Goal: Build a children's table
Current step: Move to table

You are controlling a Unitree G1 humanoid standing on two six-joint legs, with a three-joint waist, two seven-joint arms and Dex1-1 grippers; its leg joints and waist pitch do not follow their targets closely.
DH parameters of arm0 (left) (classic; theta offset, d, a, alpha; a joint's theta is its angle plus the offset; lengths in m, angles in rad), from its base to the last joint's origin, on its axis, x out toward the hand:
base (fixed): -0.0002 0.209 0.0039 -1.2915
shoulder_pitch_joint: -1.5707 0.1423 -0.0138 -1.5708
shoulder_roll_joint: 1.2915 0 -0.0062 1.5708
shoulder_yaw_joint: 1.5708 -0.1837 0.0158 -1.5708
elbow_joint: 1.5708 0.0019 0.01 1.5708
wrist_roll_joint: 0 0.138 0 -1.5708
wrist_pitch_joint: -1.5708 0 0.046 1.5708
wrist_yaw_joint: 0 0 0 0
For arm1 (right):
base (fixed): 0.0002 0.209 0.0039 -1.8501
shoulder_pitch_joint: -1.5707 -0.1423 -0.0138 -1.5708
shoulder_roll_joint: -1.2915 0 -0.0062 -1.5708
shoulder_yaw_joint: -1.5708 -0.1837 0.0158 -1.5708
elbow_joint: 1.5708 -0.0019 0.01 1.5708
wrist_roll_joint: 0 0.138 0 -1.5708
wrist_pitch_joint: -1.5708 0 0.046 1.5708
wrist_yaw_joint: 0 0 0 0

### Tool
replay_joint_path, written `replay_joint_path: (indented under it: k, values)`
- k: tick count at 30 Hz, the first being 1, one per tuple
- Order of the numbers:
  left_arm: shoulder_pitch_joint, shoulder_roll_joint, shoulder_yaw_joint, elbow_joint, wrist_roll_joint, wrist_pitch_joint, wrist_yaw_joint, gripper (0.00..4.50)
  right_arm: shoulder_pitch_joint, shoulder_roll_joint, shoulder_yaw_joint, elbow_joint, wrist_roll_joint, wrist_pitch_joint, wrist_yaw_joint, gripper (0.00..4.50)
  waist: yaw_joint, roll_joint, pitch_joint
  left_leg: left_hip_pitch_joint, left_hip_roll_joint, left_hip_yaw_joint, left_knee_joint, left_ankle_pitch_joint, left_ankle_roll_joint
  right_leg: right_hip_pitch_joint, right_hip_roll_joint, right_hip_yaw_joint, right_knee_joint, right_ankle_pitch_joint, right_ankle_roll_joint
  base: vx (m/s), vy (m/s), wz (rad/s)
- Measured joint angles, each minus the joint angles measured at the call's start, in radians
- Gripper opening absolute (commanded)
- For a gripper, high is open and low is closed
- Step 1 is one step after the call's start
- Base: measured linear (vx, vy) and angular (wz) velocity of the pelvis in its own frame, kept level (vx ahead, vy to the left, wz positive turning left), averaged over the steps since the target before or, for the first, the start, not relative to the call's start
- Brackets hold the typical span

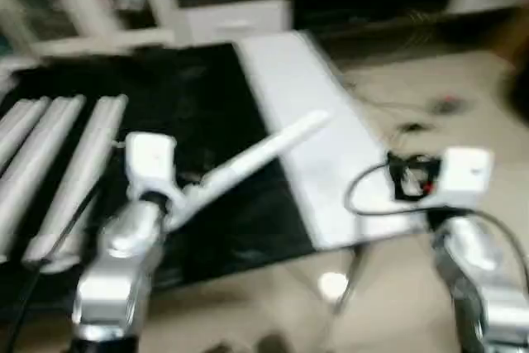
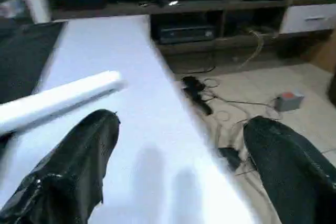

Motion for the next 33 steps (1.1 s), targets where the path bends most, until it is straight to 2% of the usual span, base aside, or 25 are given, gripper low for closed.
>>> replay_joint_path:
  k: [2,3,4,5,6,7,9,10,11,12,13,14,15,16,17,18,19,20,21,23,24,25,27,29,33]
  values:
    - [-0.001,0.003,0.0,-0.021,0.0,0.002,0.0,4.5,-0.014,-0.003,-0.001,0.001,0.001,-0.006,0.001,4.25,0.0,0.014,0.0,0.06,0.068,0.002,-0.082,-0.008,-0.044,0.039,-0.048,-0.054,-0.061,0.035,0.024,-0.06,0.339,0.45]
    - [-0.007,0.008,0.0,-0.037,0.0,0.002,0.001,4.5,-0.026,-0.004,-0.003,0.002,0.004,-0.012,0.001,4.25,-0.008,0.042,-0.004,0.112,0.124,0.002,-0.17,0.017,-0.084,0.063,-0.042,-0.068,-0.084,0.044,0.032,-0.035,0.378,0.43]
    - [-0.014,0.014,0.002,-0.039,0.001,0.002,0.002,4.5,-0.028,0.006,-0.003,0.004,0.005,-0.015,0.001,4.25,-0.026,0.048,0.006,0.116,0.112,0.019,-0.168,0.02,-0.065,0.066,-0.044,-0.046,-0.072,0.03,0.015,-0.015,0.407,0.72]
    - [0.001,0.023,0.013,-0.042,0.003,0.003,0.005,4.5,-0.037,0.021,0.011,0.009,0.008,-0.015,0.003,4.25,-0.031,0.031,0.005,0.122,0.095,0.031,-0.172,0.02,-0.044,0.035,-0.018,-0.004,-0.006,-0.009,-0.045,-0.001,0.352,0.52]
    - [0.008,0.029,0.034,-0.034,0.011,0.011,0.01,4.5,-0.047,0.039,0.028,0.005,0.022,-0.017,0.006,4.25,-0.027,0.036,0.007,0.123,0.082,0.04,-0.172,0.018,-0.022,0.0,0.035,0.011,0.076,-0.033,-0.052,-0.001,0.352,0.52]
    - [0.007,0.031,0.044,-0.037,0.014,0.013,0.015,4.5,-0.053,0.042,0.027,0.001,0.027,-0.019,0.006,4.25,-0.017,0.028,0.004,0.123,0.064,0.05,-0.176,0.021,0.001,-0.029,0.084,0.009,0.112,-0.041,-0.045,-0.002,0.325,0.08]
    - [0.001,0.028,0.044,-0.039,0.016,0.013,0.018,4.5,-0.066,0.035,0.018,0.001,0.031,-0.021,0.006,4.25,0.0,0.004,-0.003,0.123,0.017,0.089,-0.185,0.024,0.036,-0.063,0.136,-0.01,0.103,-0.041,-0.024,-0.024,0.317,0.06]
    - [-0.003,0.023,0.042,-0.04,0.016,0.013,0.019,4.5,-0.073,0.031,0.014,0.001,0.036,-0.024,0.007,4.25,0.005,-0.025,-0.004,0.125,-0.028,0.125,-0.188,0.023,0.057,-0.063,0.141,0.001,0.052,-0.034,-0.022,-0.036,0.303,0.03]
    - [-0.004,0.012,0.036,-0.037,0.017,0.014,0.019,4.5,-0.07,0.025,0.009,0.005,0.04,-0.025,0.01,4.25,0.005,-0.043,-0.001,0.121,-0.044,0.15,-0.183,0.02,0.066,-0.062,0.131,0.037,0.051,0.003,-0.097,-0.029,0.295,0.23]
    - [-0.004,0.002,0.007,-0.041,0.014,0.014,0.017,4.5,-0.065,0.022,-0.007,0.016,0.04,-0.023,0.011,4.25,0.027,-0.03,0.003,0.102,-0.049,0.11,-0.103,0.009,0.055,-0.063,0.122,0.058,0.045,0.008,-0.086,-0.029,0.295,0.23]
    - [-0.001,0.002,0.005,-0.041,0.015,0.014,0.018,4.5,-0.068,0.024,-0.007,0.022,0.04,-0.022,0.012,4.25,0.028,-0.02,0.005,0.086,-0.047,0.043,-0.027,0.002,0.023,-0.054,0.119,0.064,0.03,0.019,-0.075,-0.009,0.29,-0.06]
    - [-0.002,0.007,0.006,-0.041,0.015,0.014,0.018,4.5,-0.067,0.027,-0.004,0.022,0.04,-0.022,0.013,4.25,0.025,-0.018,0.007,0.088,-0.032,0.003,0.001,-0.003,-0.011,-0.041,0.104,0.066,0.016,0.027,-0.06,-0.033,0.318,-0.15]
    - [-0.008,0.007,0.006,-0.041,0.015,0.014,0.018,4.5,-0.069,0.026,-0.002,0.019,0.041,-0.022,0.014,4.25,0.024,-0.017,0.008,0.096,-0.003,-0.014,-0.014,-0.01,-0.032,-0.031,0.094,0.075,0.0,0.042,-0.054,-0.033,0.318,-0.15]
    - [-0.01,0.005,0.005,-0.043,0.014,0.011,0.018,4.5,-0.077,0.025,-0.003,0.018,0.042,-0.023,0.014,4.25,0.023,-0.009,0.008,0.11,0.047,-0.027,-0.069,-0.01,-0.04,-0.02,0.088,0.081,-0.026,0.059,-0.043,-0.062,0.364,0.07]
    - [-0.014,0.002,0.007,-0.042,0.011,0.009,0.019,4.5,-0.083,0.023,-0.008,0.016,0.042,-0.024,0.014,4.25,0.02,0.011,0.004,0.125,0.083,-0.037,-0.136,-0.019,-0.09,-0.014,0.086,0.081,-0.041,0.067,-0.039,-0.049,0.389,0.06]
    - [-0.018,-0.001,0.013,-0.042,0.006,0.008,0.019,4.5,-0.081,0.031,-0.009,0.016,0.043,-0.021,0.013,4.25,0.005,0.011,0.008,0.125,0.08,-0.008,-0.141,-0.005,-0.078,-0.008,0.074,0.091,-0.061,0.068,-0.043,-0.049,0.389,0.06]
    - [-0.018,-0.001,0.024,-0.04,0.004,0.009,0.02,4.5,-0.082,0.038,-0.002,0.017,0.046,-0.017,0.013,4.25,-0.003,0.012,0.007,0.123,0.066,0.004,-0.15,0.002,-0.054,-0.028,0.076,0.096,-0.022,0.04,-0.089,-0.042,0.407,0.16]
    - [-0.018,-0.002,0.035,-0.039,0.004,0.009,0.022,4.5,-0.085,0.046,0.013,0.016,0.05,-0.016,0.015,4.25,-0.006,0.019,0.008,0.123,0.058,0.006,-0.155,0.009,-0.04,-0.034,0.093,0.086,0.03,0.023,-0.099,-0.045,0.406,0.15]
    - [-0.025,-0.005,0.042,-0.038,0.005,0.007,0.026,4.5,-0.085,0.047,0.02,0.016,0.051,-0.015,0.015,4.25,-0.002,0.024,0.006,0.122,0.05,0.012,-0.161,0.015,-0.028,-0.032,0.112,0.067,0.052,0.018,-0.093,-0.045,0.406,0.15]
    - [-0.039,-0.008,0.054,-0.038,0.007,-0.01,0.041,4.5,-0.087,0.046,0.021,0.014,0.052,-0.014,0.015,4.25,0.007,0.012,0.001,0.116,0.009,0.029,-0.188,0.03,-0.012,-0.007,0.15,0.039,0.023,0.023,-0.083,-0.046,0.314,0.05]
    - [-0.04,-0.018,0.056,-0.027,0.007,-0.016,0.05,4.5,-0.087,0.045,0.021,0.014,0.051,-0.014,0.015,4.25,0.006,-0.004,-0.004,0.118,-0.025,0.047,-0.208,0.039,-0.021,0.023,0.155,0.039,-0.031,0.02,-0.073,-0.072,0.392,0.08]
    - [-0.041,-0.028,0.055,-0.017,0.006,-0.021,0.054,4.5,-0.088,0.04,0.02,0.014,0.048,-0.014,0.014,4.25,0.004,0.001,0.0,0.119,-0.036,0.054,-0.214,0.043,-0.034,0.037,0.148,0.051,-0.055,0.018,-0.068,-0.045,0.238,0.1]
    - [-0.045,-0.032,0.033,-0.009,0.011,-0.03,0.054,4.5,-0.076,0.039,0.019,0.024,0.046,-0.011,0.012,4.25,0.008,0.011,0.009,0.117,-0.039,0.074,-0.208,0.041,-0.088,0.046,0.117,0.052,-0.066,0.029,-0.05,-0.054,0.13,0.06]
    - [-0.058,-0.015,0.003,0.001,0.032,-0.039,0.054,4.5,-0.075,0.041,0.015,0.025,0.044,-0.01,0.008,4.25,0.004,0.031,0.021,0.116,-0.024,0.064,-0.178,0.028,-0.056,0.06,0.113,0.044,-0.064,0.035,-0.043,-0.086,0.159,0.0]
    - [-0.079,0.007,0.002,0.038,0.065,-0.048,0.055,4.5,-0.081,0.056,0.021,0.025,0.042,-0.011,-0.001,4.25,-0.024,0.034,0.021,0.097,-0.027,0.069,-0.189,0.038,-0.063,0.061,0.106,0.061,-0.048,0.034,-0.066,-0.092,0.13,0.1]
